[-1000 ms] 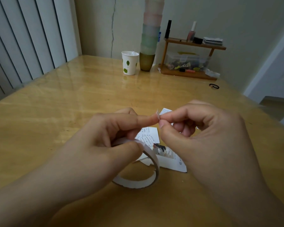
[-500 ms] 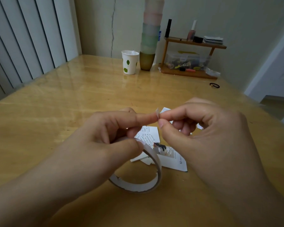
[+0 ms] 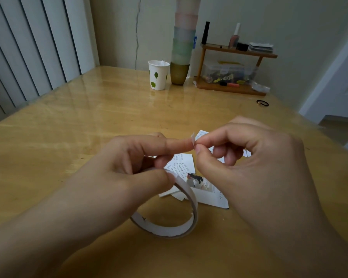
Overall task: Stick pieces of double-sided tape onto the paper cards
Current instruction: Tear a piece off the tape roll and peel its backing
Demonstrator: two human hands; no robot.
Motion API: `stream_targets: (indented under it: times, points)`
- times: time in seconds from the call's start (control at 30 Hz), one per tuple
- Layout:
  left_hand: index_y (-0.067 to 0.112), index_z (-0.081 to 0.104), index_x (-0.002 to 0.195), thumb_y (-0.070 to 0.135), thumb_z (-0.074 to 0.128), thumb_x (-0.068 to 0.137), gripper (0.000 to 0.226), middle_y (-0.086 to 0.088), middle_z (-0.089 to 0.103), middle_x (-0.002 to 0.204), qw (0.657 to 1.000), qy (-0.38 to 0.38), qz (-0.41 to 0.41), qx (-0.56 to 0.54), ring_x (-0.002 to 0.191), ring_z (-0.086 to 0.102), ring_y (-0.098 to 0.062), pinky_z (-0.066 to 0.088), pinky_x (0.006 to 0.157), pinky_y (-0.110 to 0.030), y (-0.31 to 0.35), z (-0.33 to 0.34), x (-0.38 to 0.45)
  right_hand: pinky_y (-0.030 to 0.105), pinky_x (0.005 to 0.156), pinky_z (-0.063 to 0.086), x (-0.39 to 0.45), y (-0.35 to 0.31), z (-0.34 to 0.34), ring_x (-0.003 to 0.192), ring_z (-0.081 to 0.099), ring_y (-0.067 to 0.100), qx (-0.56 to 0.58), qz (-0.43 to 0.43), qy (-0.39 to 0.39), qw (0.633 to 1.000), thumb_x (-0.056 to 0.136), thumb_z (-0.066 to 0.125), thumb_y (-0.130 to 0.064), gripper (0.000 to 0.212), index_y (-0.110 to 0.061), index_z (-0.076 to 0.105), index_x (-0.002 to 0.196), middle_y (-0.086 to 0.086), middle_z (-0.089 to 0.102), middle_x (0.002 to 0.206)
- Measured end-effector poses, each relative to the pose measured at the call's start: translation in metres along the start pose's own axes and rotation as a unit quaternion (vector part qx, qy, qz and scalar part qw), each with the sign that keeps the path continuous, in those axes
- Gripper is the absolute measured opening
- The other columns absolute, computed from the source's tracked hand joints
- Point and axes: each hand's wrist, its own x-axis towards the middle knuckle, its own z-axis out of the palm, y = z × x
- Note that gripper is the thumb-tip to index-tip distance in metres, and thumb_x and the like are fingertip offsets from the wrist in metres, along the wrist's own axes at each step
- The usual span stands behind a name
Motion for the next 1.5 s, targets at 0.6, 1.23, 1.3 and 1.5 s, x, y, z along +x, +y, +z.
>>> stream_targets:
  times: [0.6, 1.23, 1.3, 1.5]
  points:
    - [0.039, 0.074, 0.096, 0.029, 0.063, 0.051, 0.047, 0.010, 0.040, 0.063, 0.998, -0.013, -0.034, -0.051, 0.052, 0.040, -0.003, 0.037, 0.049, -0.012, 0.0040, -0.0022, -0.0004, 0.014, 0.058, 0.041, -0.0015, 0.0001, 0.0011, 0.063, 0.047, 0.005, -0.034, -0.031, 0.010, 0.999, 0.075, 0.071, -0.020, 0.003, -0.022, 0.072, 0.077, -0.010, 0.051, 0.066]
    - [0.052, 0.060, 0.113, 0.035, 0.052, 0.066, 0.050, 0.005, 0.042, 0.074, 0.987, 0.014, 0.050, 0.153, 0.056, 0.041, 0.001, 0.031, 0.050, -0.008, 0.0001, 0.0024, -0.0036, 0.016, 0.056, 0.041, -0.0014, -0.0032, 0.0001, 0.061, 0.048, 0.011, -0.019, -0.011, 0.013, 1.000, 0.072, 0.069, -0.017, 0.008, -0.024, 0.071, 0.070, -0.010, 0.050, 0.061]
    - [0.049, 0.063, 0.111, 0.034, 0.053, 0.066, 0.049, 0.004, 0.042, 0.073, 0.989, 0.013, 0.050, 0.142, 0.056, 0.040, 0.000, 0.031, 0.051, -0.008, -0.0005, 0.0013, -0.0030, 0.017, 0.055, 0.042, -0.0010, -0.0039, -0.0007, 0.062, 0.050, 0.013, 0.006, 0.008, 0.003, 1.000, 0.071, 0.069, -0.018, 0.008, -0.024, 0.071, 0.068, -0.011, 0.051, 0.061]
    - [0.050, 0.065, 0.107, 0.034, 0.055, 0.065, 0.046, 0.008, 0.041, 0.070, 0.991, 0.009, 0.049, 0.128, 0.056, 0.039, -0.002, 0.032, 0.051, -0.010, -0.0017, -0.0005, -0.0020, 0.019, 0.054, 0.043, 0.0002, -0.0049, -0.0020, 0.061, 0.052, 0.014, 0.030, 0.029, -0.012, 0.999, 0.070, 0.068, -0.019, 0.008, -0.025, 0.070, 0.066, -0.011, 0.052, 0.060]
